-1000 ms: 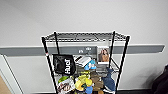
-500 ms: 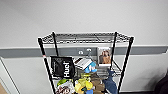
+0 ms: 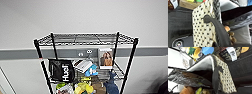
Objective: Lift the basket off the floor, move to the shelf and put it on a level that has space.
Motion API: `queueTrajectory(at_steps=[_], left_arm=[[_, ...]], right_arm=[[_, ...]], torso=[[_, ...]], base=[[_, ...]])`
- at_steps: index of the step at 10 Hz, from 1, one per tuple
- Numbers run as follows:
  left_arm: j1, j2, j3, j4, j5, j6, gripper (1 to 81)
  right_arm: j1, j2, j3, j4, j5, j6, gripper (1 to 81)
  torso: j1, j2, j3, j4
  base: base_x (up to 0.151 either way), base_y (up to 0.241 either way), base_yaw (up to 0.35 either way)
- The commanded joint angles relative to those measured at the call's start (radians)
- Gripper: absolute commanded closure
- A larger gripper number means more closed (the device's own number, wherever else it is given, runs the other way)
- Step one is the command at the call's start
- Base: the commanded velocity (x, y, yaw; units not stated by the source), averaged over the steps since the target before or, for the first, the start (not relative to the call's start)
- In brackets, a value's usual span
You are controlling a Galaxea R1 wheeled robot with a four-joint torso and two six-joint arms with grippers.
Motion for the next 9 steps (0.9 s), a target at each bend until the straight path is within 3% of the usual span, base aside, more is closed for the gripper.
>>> queueTrajectory(at_steps=[1,5,8,9], left_arm=[[-0.120,-0.011,0.050,-0.015,0.053,0.018,81.1],[-0.120,-0.010,0.050,-0.012,0.053,0.016,81.1],[-0.120,-0.034,0.093,-0.012,0.051,0.016,81.1],[-0.115,-0.068,0.153,-0.011,0.019,0.016,81.1]], right_arm=[[0.116,-0.008,0.049,0.014,-0.025,0.008,81.1],[0.114,-0.008,0.049,0.014,-0.025,0.008,81.1],[0.114,-0.031,0.098,0.014,-0.025,0.006,81.1],[0.114,-0.055,0.141,0.011,-0.024,0.008,81.1]], torso=[[0.000,0.000,0.000,0.000],[0.000,0.000,0.000,0.000],[0.001,0.000,0.000,0.000],[0.000,0.000,0.000,0.000]], base=[[0.113,0.000,0.000],[0.096,0.000,0.000],[0.000,0.000,0.000],[0.000,0.000,0.000]])
